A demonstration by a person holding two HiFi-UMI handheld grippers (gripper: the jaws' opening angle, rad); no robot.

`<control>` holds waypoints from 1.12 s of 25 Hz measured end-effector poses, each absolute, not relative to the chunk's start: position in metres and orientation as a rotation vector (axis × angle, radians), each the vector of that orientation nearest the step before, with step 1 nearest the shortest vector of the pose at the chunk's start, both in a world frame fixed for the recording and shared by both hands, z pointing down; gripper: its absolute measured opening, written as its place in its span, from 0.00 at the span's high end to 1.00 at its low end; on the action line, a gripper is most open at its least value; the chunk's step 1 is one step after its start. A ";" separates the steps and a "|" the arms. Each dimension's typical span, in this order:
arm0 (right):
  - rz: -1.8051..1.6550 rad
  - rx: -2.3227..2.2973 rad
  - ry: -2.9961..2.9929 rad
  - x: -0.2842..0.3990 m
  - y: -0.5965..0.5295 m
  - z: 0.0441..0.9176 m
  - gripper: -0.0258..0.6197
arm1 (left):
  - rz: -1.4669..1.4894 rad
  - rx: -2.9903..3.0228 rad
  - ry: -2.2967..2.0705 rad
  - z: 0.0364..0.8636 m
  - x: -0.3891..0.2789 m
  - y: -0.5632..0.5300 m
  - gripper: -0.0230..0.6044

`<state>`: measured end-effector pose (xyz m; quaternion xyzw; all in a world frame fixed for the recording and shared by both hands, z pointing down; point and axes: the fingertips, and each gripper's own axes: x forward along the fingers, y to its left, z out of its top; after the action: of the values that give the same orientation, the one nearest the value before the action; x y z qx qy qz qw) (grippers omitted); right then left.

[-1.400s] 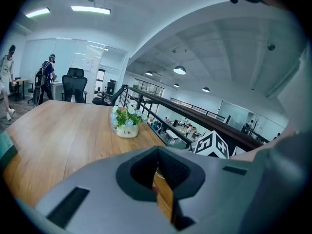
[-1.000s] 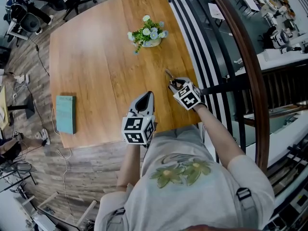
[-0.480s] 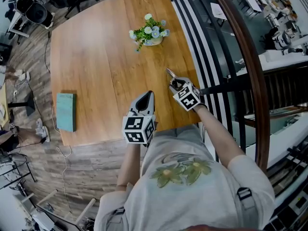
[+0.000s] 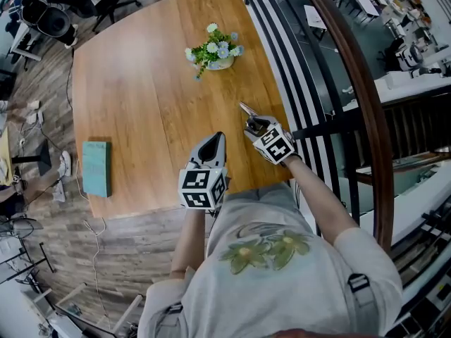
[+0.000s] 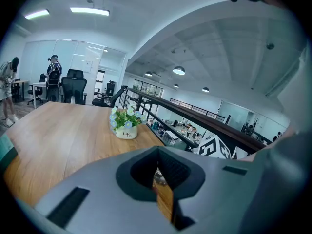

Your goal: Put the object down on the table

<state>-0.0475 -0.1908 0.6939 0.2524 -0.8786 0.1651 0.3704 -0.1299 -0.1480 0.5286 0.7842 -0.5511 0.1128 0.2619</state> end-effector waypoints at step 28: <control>0.489 1.067 -2.598 -0.020 -0.163 0.511 0.95 | 0.206 2.226 -1.452 0.489 -0.099 -0.141 0.94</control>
<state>-0.0201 -0.1627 0.5115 0.3704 -0.9017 0.1697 0.1446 -0.0991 -0.1408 0.4887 0.8115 -0.5294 0.0751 0.2357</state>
